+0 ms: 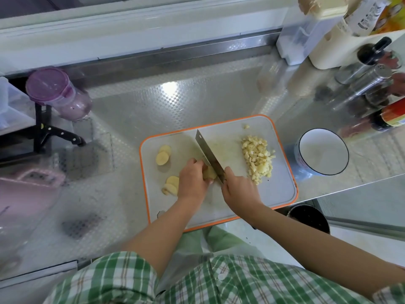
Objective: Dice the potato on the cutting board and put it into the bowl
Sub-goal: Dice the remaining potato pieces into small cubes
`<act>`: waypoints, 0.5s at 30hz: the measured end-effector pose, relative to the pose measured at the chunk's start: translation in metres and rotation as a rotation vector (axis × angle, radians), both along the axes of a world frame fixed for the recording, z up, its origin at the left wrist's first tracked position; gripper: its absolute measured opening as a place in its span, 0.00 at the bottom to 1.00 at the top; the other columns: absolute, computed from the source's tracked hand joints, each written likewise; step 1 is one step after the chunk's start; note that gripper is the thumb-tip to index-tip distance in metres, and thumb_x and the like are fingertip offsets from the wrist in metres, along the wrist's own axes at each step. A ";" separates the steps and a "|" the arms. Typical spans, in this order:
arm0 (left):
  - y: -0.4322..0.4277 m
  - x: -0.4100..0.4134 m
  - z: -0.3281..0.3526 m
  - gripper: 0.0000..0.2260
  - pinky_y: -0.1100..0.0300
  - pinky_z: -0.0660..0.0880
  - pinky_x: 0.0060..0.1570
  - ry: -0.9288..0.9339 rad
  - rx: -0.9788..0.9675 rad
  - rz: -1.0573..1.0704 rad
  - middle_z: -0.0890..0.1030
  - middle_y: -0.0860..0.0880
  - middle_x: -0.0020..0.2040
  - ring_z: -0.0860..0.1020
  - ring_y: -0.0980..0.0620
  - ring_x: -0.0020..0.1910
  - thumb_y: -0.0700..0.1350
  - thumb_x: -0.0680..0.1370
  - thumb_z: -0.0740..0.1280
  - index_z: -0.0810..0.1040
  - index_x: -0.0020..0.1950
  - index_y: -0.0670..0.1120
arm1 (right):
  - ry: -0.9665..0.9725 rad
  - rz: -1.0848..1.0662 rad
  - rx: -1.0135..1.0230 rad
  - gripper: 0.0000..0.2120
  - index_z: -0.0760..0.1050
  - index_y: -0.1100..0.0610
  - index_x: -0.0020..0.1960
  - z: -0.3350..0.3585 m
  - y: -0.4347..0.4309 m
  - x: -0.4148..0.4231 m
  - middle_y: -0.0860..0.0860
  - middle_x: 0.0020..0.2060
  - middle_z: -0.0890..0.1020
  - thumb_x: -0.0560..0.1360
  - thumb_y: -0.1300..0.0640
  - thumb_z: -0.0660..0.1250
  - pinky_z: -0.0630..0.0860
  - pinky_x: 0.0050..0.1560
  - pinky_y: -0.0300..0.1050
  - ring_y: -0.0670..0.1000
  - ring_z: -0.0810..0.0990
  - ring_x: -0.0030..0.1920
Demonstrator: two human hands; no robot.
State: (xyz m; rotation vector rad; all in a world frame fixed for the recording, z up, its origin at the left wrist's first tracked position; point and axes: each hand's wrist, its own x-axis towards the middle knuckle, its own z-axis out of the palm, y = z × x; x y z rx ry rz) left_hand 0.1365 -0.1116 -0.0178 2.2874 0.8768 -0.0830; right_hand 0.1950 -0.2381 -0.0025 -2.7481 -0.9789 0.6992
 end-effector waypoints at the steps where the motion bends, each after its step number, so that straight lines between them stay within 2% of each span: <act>1: 0.000 0.000 0.001 0.12 0.61 0.66 0.42 0.001 -0.003 0.000 0.76 0.47 0.46 0.76 0.46 0.43 0.43 0.68 0.77 0.78 0.47 0.43 | 0.004 -0.014 0.014 0.03 0.61 0.57 0.51 -0.001 0.000 0.000 0.54 0.31 0.71 0.79 0.58 0.54 0.65 0.32 0.48 0.62 0.74 0.35; 4: 0.000 0.000 0.004 0.12 0.61 0.66 0.42 -0.009 -0.009 0.000 0.75 0.47 0.46 0.76 0.46 0.43 0.43 0.68 0.76 0.78 0.47 0.43 | 0.047 -0.087 0.093 0.05 0.63 0.58 0.53 -0.002 0.000 0.004 0.55 0.30 0.71 0.80 0.57 0.54 0.66 0.31 0.49 0.62 0.74 0.34; 7: 0.000 -0.002 0.006 0.15 0.57 0.69 0.44 -0.014 -0.010 0.004 0.75 0.47 0.47 0.76 0.46 0.44 0.45 0.67 0.77 0.78 0.50 0.44 | 0.082 -0.118 0.174 0.04 0.60 0.56 0.48 0.004 0.000 0.008 0.52 0.27 0.67 0.80 0.58 0.55 0.60 0.28 0.46 0.56 0.67 0.28; 9: 0.001 -0.004 0.006 0.15 0.58 0.68 0.43 -0.013 -0.003 0.009 0.76 0.47 0.47 0.75 0.47 0.44 0.45 0.67 0.77 0.77 0.50 0.44 | 0.095 -0.097 0.180 0.06 0.58 0.54 0.47 0.009 -0.001 0.008 0.51 0.26 0.66 0.80 0.57 0.55 0.60 0.28 0.46 0.55 0.65 0.27; 12: 0.002 -0.005 0.006 0.13 0.62 0.64 0.41 -0.020 0.002 0.015 0.75 0.48 0.46 0.75 0.48 0.43 0.44 0.68 0.76 0.77 0.49 0.44 | 0.089 -0.056 0.135 0.05 0.59 0.55 0.47 0.014 -0.001 0.008 0.52 0.28 0.68 0.80 0.57 0.55 0.63 0.31 0.47 0.58 0.69 0.30; 15: 0.001 -0.005 0.004 0.11 0.61 0.68 0.42 -0.029 -0.001 0.015 0.76 0.49 0.45 0.75 0.49 0.41 0.44 0.69 0.76 0.78 0.47 0.45 | 0.094 -0.045 0.100 0.04 0.60 0.56 0.47 0.013 0.000 0.007 0.54 0.29 0.70 0.79 0.57 0.55 0.65 0.31 0.47 0.60 0.71 0.32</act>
